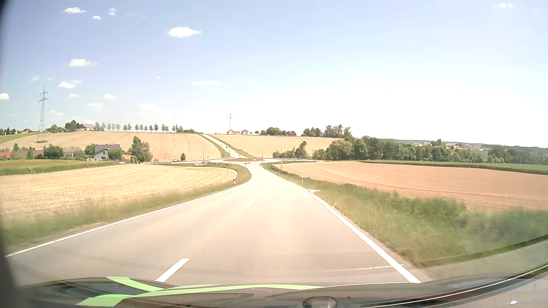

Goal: Follow the waypoints while adhering to traffic rules and regulations

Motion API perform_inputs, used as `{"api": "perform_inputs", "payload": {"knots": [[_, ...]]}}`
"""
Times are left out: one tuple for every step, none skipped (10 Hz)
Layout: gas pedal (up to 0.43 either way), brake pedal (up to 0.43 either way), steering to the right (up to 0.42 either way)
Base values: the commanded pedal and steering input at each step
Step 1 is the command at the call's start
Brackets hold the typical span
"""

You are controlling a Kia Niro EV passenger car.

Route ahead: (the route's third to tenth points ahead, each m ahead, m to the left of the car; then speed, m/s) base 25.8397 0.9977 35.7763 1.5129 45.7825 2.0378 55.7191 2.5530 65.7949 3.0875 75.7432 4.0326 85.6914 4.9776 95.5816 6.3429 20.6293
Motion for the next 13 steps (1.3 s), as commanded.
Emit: {"api": "perform_inputs", "payload": {"knots": [[0.130,0.000,-0.007],[0.039,0.000,-0.007],[0.000,0.000,-0.007],[0.000,0.000,-0.007],[0.000,0.000,-0.007],[0.000,0.000,-0.007],[0.000,0.000,-0.007],[0.000,0.000,-0.007],[0.000,0.000,-0.007],[0.000,0.000,-0.007],[0.000,0.000,-0.008],[0.000,0.006,-0.009],[0.000,0.018,-0.009]]}}
